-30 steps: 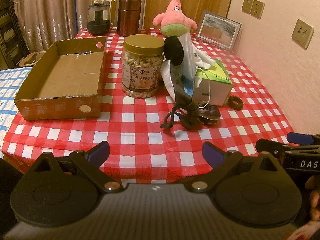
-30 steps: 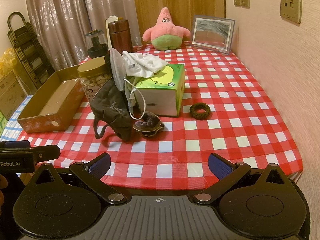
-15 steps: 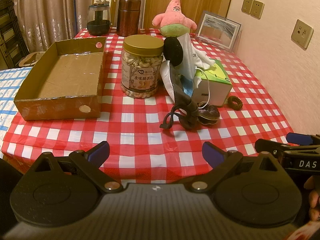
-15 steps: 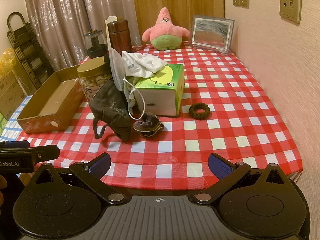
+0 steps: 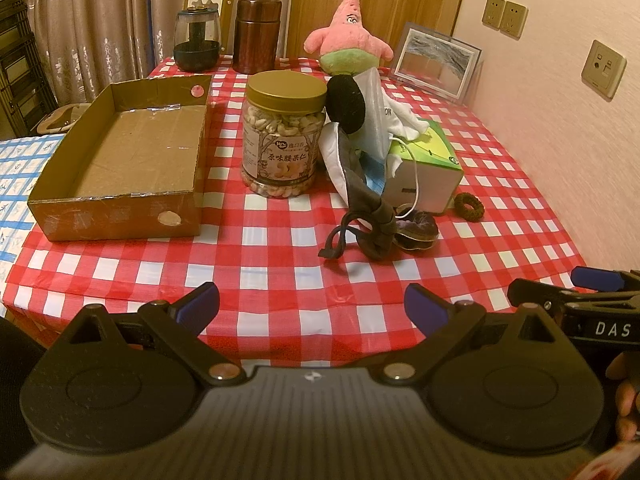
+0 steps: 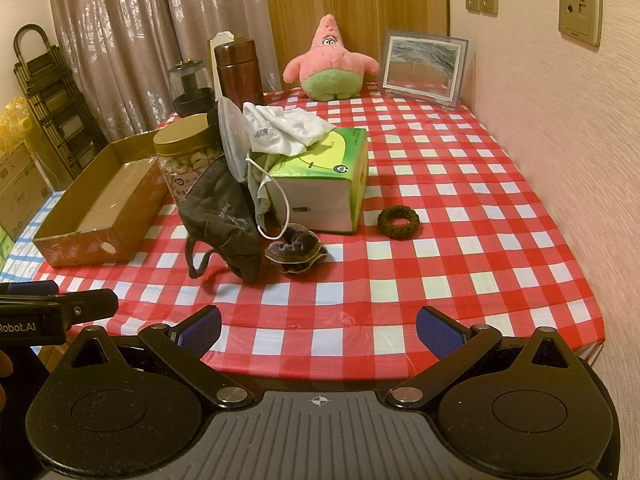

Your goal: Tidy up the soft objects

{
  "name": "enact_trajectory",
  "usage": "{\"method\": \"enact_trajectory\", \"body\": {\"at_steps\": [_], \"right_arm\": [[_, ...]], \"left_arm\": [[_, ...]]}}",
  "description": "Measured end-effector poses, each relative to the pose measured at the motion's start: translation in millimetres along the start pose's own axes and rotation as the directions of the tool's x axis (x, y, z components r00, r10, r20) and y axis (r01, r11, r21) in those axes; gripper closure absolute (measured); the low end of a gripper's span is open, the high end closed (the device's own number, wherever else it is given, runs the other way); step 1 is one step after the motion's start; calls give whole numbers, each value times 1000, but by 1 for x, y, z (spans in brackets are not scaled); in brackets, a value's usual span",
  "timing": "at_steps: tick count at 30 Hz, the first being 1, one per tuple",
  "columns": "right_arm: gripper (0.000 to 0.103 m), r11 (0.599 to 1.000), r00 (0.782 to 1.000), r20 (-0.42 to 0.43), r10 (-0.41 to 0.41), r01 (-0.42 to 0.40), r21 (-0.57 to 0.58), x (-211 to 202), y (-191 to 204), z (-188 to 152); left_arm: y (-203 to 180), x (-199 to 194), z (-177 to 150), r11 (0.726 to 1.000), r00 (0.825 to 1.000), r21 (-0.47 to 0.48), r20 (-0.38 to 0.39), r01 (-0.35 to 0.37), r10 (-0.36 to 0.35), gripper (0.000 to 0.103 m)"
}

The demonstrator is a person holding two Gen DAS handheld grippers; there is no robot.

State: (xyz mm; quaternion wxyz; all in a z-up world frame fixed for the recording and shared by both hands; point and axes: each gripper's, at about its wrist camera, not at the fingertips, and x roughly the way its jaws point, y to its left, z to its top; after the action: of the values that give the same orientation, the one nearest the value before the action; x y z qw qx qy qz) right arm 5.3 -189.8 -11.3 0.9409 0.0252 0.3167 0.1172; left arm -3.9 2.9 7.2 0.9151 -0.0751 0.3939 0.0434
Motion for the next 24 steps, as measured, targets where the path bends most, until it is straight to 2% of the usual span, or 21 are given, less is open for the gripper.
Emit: {"method": "enact_trajectory", "body": {"at_steps": [19,24], "right_arm": [[0,1000,1000,-4,-5,5,2,1,0,0],[0,1000,1000,-22,-16,16,26,6,-2,3]], "left_arm": [[0,0,0,1000,1000,1,3,0,0,5],[3,4,8,1000,1000,-26,-1,12,-12,5]]}}
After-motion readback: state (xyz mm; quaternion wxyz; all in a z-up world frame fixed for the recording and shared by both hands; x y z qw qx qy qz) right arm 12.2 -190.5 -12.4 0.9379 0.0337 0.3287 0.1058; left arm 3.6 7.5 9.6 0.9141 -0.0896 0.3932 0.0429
